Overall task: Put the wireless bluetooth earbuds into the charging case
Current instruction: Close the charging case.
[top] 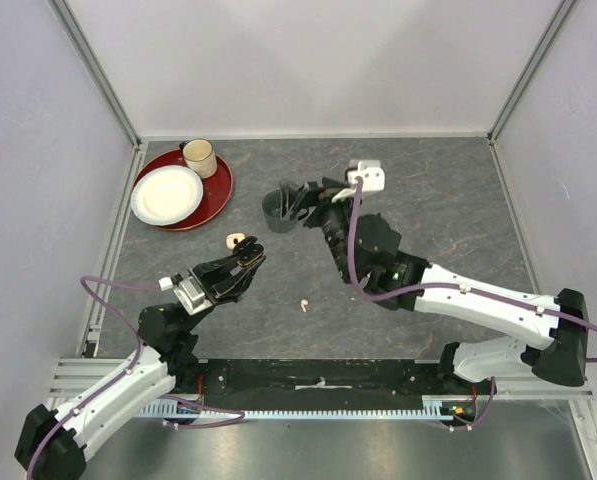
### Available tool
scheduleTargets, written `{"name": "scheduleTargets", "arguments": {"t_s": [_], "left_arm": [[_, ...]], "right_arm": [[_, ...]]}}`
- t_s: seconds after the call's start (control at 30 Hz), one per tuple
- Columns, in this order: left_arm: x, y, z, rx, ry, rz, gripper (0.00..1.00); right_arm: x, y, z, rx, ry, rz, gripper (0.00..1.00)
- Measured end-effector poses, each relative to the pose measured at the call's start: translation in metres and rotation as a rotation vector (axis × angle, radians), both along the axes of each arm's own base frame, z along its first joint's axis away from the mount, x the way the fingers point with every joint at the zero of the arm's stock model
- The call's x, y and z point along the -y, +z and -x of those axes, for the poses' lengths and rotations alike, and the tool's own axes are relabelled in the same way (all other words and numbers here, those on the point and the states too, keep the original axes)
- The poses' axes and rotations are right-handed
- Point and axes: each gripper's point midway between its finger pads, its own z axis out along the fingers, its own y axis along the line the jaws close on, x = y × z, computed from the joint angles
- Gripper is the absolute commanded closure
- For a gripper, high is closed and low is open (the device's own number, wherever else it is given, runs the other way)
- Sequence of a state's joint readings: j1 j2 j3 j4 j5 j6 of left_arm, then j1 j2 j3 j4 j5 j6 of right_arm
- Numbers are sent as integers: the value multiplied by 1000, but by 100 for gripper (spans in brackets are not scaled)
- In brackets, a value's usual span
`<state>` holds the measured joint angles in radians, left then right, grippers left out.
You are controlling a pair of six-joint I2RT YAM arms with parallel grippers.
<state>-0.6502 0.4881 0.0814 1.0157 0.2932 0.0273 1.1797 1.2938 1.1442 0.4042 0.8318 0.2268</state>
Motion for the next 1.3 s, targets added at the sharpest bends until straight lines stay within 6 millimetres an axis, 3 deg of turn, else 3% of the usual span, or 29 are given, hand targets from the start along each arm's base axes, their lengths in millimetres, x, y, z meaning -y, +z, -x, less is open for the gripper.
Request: {"name": "scheduleTargets", "arguments": {"t_s": [0.17,0.27,0.37,0.57,0.63,0.83,1.03,1.3], "left_arm": [[0,23,2,26,-4,17,98],[2,34,3,35,-17,12,98],[5,38,4,40,-32,2,98],[22,18,4,8,-100,-77,98],[30,7,6,-5,-143,-118,98],[48,-15,10,-51,-249,-162,98],[50,-29,10,-81,-269,-160,98],[56,-39,7,-103,-288,-185,98]], "right_arm": [[16,4,-30,-78,-15,-30,3],[13,-1,-29,-121,21,-52,2],[9,-19,-19,-163,86,-54,2],[24,-66,-11,-253,86,-4,2],[31,-67,-12,-257,77,8,2],[47,-46,-9,-229,118,-27,2],[29,-66,2,-281,267,55,2],[1,-108,24,-377,459,203,2]]}}
